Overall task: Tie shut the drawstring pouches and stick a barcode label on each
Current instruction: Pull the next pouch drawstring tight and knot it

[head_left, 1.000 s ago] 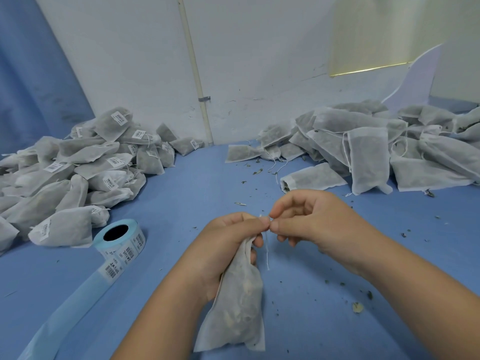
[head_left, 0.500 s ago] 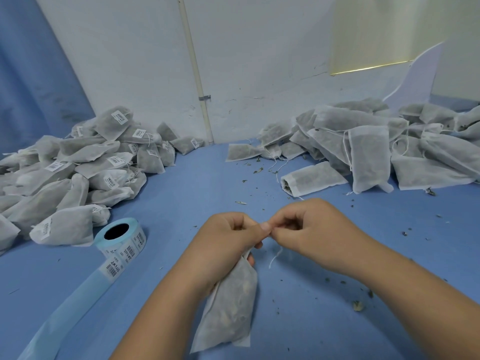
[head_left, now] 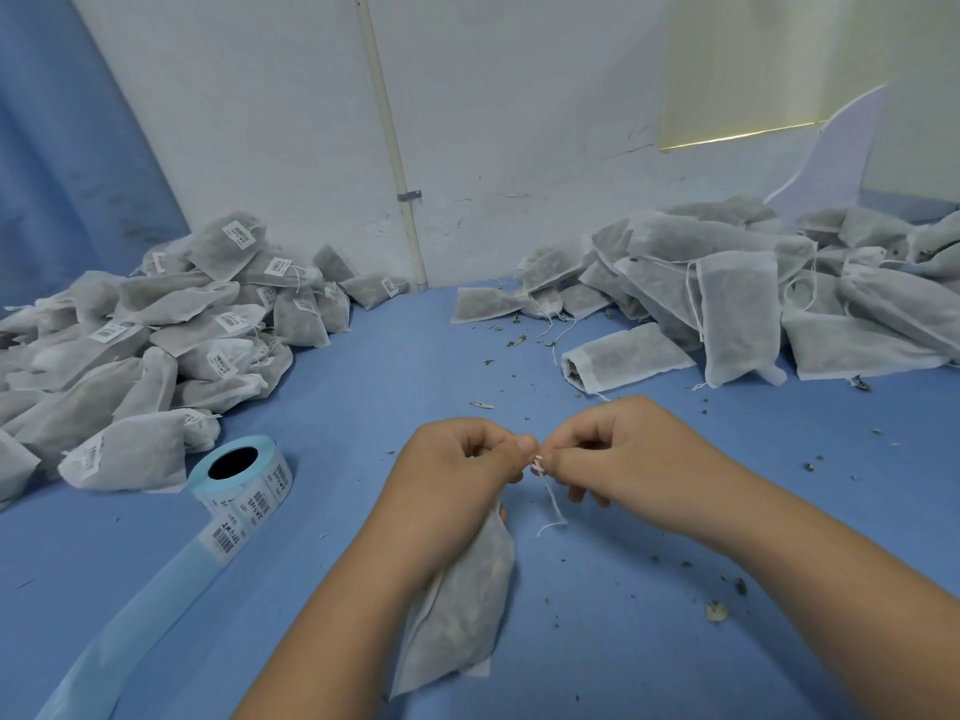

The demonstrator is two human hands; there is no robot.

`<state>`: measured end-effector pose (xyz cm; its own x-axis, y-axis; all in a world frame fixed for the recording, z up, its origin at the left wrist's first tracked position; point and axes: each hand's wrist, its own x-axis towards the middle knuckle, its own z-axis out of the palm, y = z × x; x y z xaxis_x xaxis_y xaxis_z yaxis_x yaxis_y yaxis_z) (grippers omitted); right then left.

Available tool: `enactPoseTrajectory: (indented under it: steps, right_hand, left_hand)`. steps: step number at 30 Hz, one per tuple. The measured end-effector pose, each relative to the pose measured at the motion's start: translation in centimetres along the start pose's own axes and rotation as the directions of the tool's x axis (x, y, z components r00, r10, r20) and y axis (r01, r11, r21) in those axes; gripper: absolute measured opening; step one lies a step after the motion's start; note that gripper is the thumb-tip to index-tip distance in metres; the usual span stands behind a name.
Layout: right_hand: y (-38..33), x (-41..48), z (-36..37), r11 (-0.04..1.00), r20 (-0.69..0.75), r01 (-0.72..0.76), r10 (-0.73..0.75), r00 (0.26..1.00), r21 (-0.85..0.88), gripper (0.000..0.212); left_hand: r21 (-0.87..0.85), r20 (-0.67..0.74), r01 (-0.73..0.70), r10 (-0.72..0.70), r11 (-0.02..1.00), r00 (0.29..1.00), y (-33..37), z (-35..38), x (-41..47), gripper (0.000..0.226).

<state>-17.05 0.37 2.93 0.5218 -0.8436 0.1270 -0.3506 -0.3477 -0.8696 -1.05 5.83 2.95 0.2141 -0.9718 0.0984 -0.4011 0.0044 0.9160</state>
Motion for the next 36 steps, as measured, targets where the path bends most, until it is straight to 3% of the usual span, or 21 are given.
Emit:
enactPoseTrajectory:
  steps: [4,7,12,18,23,29,36]
  right_hand:
    - [0.2,0.0,0.1,1.0,-0.008,-0.005,0.005,1.0,-0.003,0.014]
    - [0.2,0.0,0.1,1.0,-0.019,0.003,-0.003,1.0,0.01,0.013]
    - [-0.4,-0.2,-0.1,0.999,-0.003,0.023,-0.023,1.0,0.04,0.013]
    - [-0.6,-0.4,0.0,0.995,-0.056,0.066,-0.062,0.996,0.068,0.016]
    - [-0.4,-0.3,0.7,0.975,-0.229,0.207,-0.219,0.948,-0.079,0.012]
    - [-0.4,-0.4,0.7,0.927,-0.223,0.308,-0.353,0.909,-0.212,0.01]
    - [-0.4,-0.4,1.0,0.918,-0.245,0.311,-0.37,0.896,-0.248,0.009]
  left_hand:
    - [0.005,0.079,0.064,-0.064,0.998,0.995,-0.2,-0.1,0.2,0.032]
    - [-0.089,0.166,0.159,-0.143,0.983,0.976,-0.3,-0.3,0.1,0.038]
    - [-0.381,0.325,0.333,-0.212,0.863,0.922,-0.5,-0.4,0.3,0.029]
    - [-0.476,0.419,0.459,-0.265,0.75,0.869,-0.3,-0.3,0.4,0.023]
    - [-0.517,0.362,0.426,-0.261,0.743,0.895,-0.3,-0.1,0.5,0.024]
    - [-0.521,0.348,0.402,-0.243,0.753,0.906,-0.3,0.0,0.4,0.022]
    - [-0.482,0.225,0.278,-0.19,0.831,0.956,-0.4,0.1,0.3,0.028]
